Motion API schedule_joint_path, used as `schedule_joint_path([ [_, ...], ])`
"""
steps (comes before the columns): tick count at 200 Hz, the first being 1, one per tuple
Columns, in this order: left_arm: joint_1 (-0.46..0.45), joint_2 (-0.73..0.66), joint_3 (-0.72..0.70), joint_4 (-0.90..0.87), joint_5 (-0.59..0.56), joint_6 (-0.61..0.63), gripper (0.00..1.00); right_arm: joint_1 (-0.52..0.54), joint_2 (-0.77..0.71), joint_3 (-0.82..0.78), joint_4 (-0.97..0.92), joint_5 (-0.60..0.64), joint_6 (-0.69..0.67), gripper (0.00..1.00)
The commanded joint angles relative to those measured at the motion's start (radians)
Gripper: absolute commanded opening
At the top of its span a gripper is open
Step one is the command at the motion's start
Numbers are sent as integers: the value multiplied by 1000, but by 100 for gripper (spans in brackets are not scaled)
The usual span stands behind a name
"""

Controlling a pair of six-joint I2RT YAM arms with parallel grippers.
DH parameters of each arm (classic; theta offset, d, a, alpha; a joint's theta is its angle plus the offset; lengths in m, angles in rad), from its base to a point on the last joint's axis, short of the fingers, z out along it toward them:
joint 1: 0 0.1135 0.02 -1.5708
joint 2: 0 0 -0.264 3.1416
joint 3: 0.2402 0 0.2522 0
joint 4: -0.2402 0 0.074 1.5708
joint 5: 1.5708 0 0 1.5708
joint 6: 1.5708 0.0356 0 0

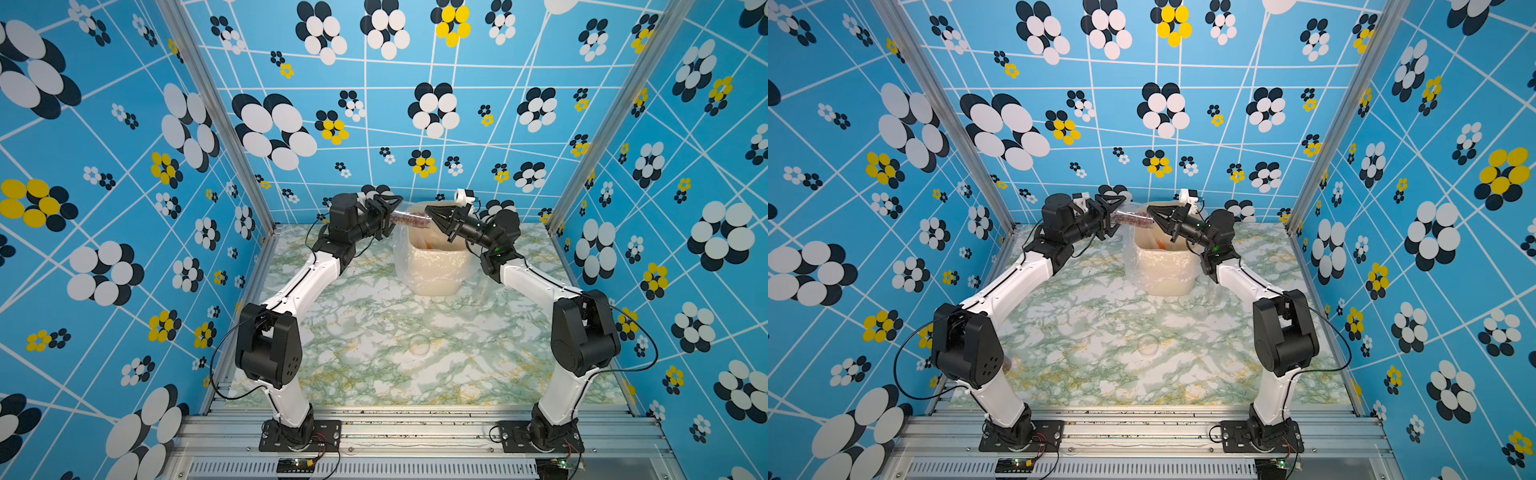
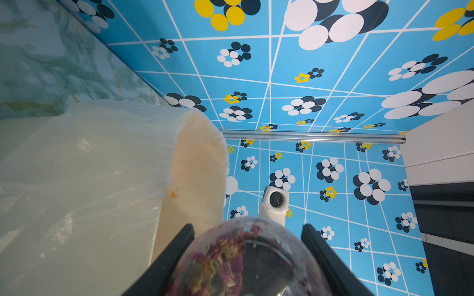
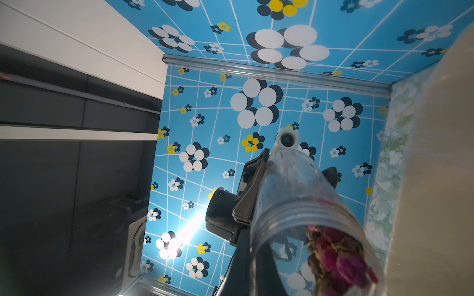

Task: Empty the moldy dried flower tea in the jars
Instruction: Pour the moldy dried flower tea into the trash bin.

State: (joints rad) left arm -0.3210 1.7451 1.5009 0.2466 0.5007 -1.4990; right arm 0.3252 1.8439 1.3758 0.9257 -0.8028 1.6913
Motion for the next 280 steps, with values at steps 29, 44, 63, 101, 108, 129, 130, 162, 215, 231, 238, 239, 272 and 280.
schedule_joint_path([
  [29,-9,21,37,-24,-18,69,36,3,23,39,56,-15,18,10],
  [44,-9,22,36,-22,-22,68,31,0,21,37,55,-15,16,15],
  [63,-8,25,38,-13,-23,68,24,-6,16,30,46,-12,11,27],
  [101,-3,24,44,2,-30,75,19,-20,-7,11,34,-10,-9,41],
  [108,-2,22,45,2,-32,79,18,-23,-14,8,27,-10,-17,43],
  [129,0,16,53,2,-42,103,16,-30,-41,1,-23,-9,-65,49],
  [130,-1,16,53,0,-42,104,15,-30,-43,1,-25,-9,-67,49],
  [162,-2,-2,70,-47,-57,170,13,-41,-104,-31,-139,10,-179,62],
  [215,-7,-30,102,-148,-100,293,10,-51,-219,-74,-380,61,-412,77],
  [231,-12,-31,114,-168,-107,318,10,-52,-259,-82,-470,81,-493,80],
  [238,-14,-30,120,-178,-111,330,10,-53,-276,-87,-505,92,-527,82],
  [239,-15,-30,121,-179,-112,331,10,-52,-278,-87,-509,94,-533,82],
  [272,-26,-29,145,-218,-131,381,9,-54,-359,-126,-629,131,-663,91],
  [280,-27,-28,151,-224,-134,390,9,-54,-375,-134,-659,141,-692,92],
])
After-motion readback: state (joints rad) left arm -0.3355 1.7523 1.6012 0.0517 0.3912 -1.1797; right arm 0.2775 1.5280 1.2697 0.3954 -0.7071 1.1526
